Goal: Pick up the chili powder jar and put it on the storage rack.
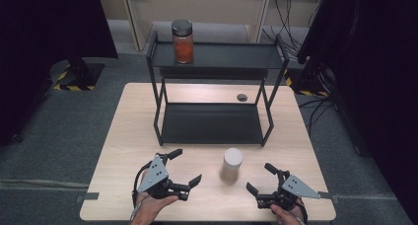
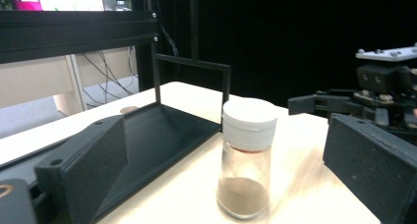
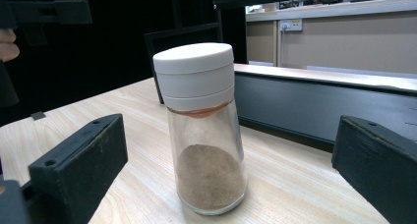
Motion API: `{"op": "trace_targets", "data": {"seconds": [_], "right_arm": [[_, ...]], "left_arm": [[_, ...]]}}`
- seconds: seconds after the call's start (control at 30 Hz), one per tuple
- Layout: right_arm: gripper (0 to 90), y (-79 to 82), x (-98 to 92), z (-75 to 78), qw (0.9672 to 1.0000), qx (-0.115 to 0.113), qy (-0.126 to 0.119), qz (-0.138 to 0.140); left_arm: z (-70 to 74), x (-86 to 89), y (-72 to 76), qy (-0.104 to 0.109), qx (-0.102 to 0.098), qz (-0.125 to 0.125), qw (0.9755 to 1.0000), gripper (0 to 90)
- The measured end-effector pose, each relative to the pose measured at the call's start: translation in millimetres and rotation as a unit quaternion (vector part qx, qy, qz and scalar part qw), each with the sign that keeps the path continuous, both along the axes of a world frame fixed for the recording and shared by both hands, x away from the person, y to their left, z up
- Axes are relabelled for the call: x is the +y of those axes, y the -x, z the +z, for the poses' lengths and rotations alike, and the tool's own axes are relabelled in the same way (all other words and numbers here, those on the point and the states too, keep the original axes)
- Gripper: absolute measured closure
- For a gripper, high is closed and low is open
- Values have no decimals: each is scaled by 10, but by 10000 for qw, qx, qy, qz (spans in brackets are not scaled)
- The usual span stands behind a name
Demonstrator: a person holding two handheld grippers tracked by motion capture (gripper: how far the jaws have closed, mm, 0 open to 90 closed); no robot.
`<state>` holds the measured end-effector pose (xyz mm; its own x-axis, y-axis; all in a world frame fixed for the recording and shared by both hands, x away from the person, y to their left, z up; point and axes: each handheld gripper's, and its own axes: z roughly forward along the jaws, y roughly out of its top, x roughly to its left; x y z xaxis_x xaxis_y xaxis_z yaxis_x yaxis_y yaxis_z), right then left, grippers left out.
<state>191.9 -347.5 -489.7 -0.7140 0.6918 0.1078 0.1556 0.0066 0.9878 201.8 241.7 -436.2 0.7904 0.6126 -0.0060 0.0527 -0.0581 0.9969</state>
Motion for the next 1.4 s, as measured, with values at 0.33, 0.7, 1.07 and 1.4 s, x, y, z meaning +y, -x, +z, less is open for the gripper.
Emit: {"op": "trace_targets", "data": {"seconds": [0.33,0.7,1.07,1.4], "right_arm": [[6,2,5,-1,10000,0,5,0],[6,-3,5,-5,10000,-2,4,-6],[6,-8,-1,-12,10000,-4,-5,8],[6,-6,5,-9,10000,-34,17,37]], "left_arm": [[-234,16,73,100,-15,-98,9999,30],[-459,17,144,102,-59,-136,9998,30],[-599,17,182,82,-111,-210,9997,30],[-699,54,206,51,-124,-144,9998,30]]}}
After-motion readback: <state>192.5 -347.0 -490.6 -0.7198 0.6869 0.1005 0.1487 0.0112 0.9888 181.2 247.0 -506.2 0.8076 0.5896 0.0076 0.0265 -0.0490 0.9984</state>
